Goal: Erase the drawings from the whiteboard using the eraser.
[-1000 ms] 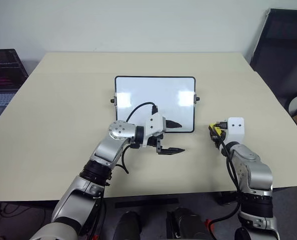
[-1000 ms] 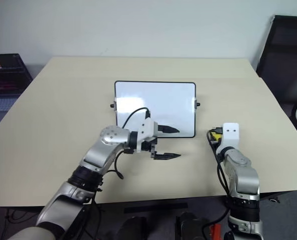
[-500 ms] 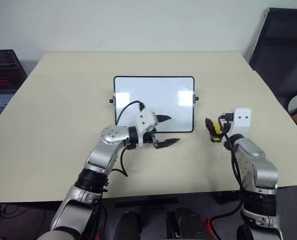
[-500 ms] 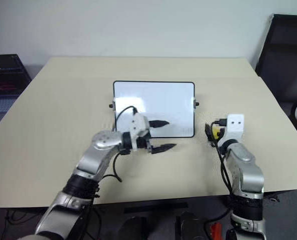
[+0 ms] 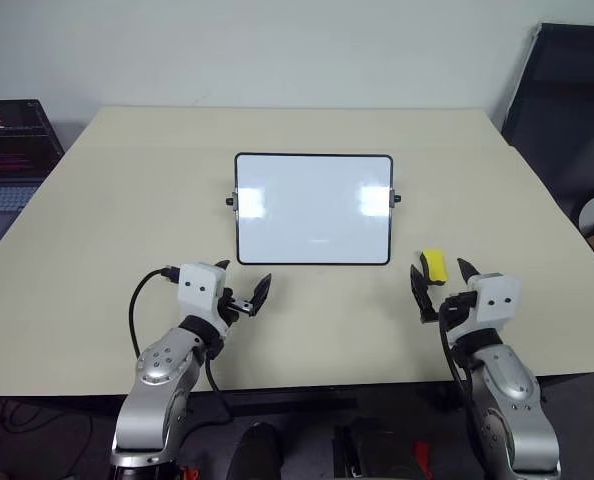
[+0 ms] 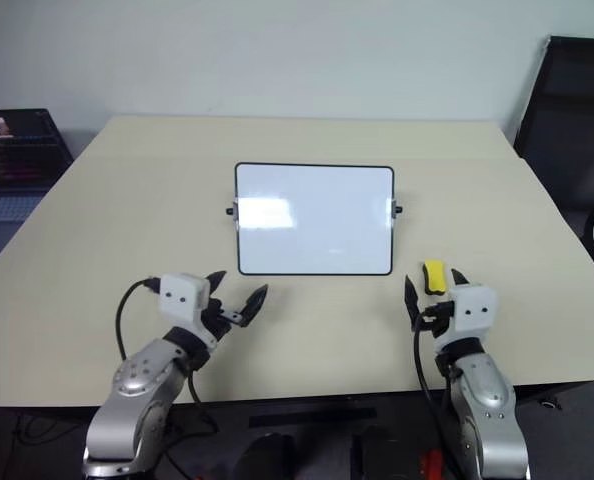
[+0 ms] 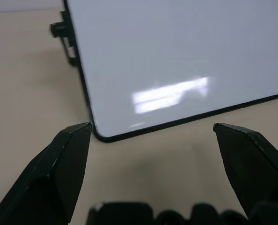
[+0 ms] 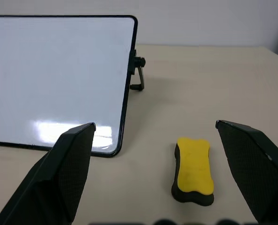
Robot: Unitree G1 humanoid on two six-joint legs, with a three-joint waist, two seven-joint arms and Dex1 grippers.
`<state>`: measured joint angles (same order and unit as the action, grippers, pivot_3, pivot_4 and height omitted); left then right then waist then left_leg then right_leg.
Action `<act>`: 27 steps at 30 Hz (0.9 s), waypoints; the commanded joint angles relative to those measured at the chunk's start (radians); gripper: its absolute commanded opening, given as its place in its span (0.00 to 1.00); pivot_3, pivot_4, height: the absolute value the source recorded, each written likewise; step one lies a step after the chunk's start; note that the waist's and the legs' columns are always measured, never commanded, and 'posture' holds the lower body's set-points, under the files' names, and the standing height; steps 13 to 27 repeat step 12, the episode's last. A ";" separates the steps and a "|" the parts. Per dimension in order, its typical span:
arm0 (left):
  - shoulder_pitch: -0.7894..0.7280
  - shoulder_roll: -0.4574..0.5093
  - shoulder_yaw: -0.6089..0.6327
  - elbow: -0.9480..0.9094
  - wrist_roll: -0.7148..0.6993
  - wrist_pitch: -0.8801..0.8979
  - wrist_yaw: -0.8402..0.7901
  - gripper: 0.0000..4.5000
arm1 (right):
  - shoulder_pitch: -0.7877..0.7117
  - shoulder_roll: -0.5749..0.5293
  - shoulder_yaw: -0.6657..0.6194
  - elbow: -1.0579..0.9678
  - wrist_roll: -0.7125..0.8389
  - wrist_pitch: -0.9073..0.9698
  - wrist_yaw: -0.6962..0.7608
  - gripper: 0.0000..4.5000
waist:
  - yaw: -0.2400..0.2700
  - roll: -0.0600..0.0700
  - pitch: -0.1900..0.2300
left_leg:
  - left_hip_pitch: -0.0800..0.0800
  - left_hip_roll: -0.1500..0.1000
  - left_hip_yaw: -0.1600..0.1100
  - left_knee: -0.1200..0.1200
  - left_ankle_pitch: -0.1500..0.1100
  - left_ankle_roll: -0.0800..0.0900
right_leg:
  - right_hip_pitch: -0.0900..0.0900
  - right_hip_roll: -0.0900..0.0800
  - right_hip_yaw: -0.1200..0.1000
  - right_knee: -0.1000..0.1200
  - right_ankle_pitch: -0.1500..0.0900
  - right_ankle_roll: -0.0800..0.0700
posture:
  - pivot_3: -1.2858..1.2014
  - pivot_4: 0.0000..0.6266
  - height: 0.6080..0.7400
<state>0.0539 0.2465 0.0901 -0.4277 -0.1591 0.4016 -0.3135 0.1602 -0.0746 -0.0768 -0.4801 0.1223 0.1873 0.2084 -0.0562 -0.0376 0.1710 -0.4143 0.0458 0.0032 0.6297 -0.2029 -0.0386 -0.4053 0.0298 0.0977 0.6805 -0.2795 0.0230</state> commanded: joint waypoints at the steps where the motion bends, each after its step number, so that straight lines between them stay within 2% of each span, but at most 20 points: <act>1: -0.014 0.005 0.018 -0.054 0.018 -0.044 0.036 1.00 | 0.000 0.010 -0.011 -0.005 0.022 -0.064 -0.012 1.00 | 0.000 0.000 0.000 | 0.000 0.000 0.000 0.000 0.000 0.000 | 0.000 0.000 0.000 0.000 0.000 0.000 | 0.52 0.24 1.00; 8: -0.007 0.001 0.005 -0.045 0.046 -0.067 0.074 1.00 | 0.038 0.007 -0.013 -0.033 0.012 -0.057 -0.051 1.00 | 0.003 0.000 0.000 | -0.001 0.000 0.000 -0.002 -0.001 -0.001 | -0.001 0.000 -0.001 0.000 0.001 0.003 | 0.52 0.24 1.00; 12: 0.001 -0.007 -0.009 -0.043 0.047 -0.059 0.082 1.00 | 0.039 -0.033 -0.027 -0.070 0.025 -0.008 -0.037 1.00 | 0.003 0.000 0.000 | -0.001 0.000 0.000 -0.002 -0.001 -0.001 | -0.001 0.000 -0.001 0.000 0.001 0.003 | 0.52 0.24 1.00; 27: 0.001 -0.007 -0.009 -0.043 0.047 -0.059 0.082 1.00 | 0.039 -0.033 -0.027 -0.070 0.025 -0.008 -0.037 1.00 | 0.003 0.000 0.000 | -0.001 0.000 0.000 -0.002 -0.001 -0.001 | -0.001 0.000 -0.001 0.000 0.001 0.003 | 0.52 0.24 1.00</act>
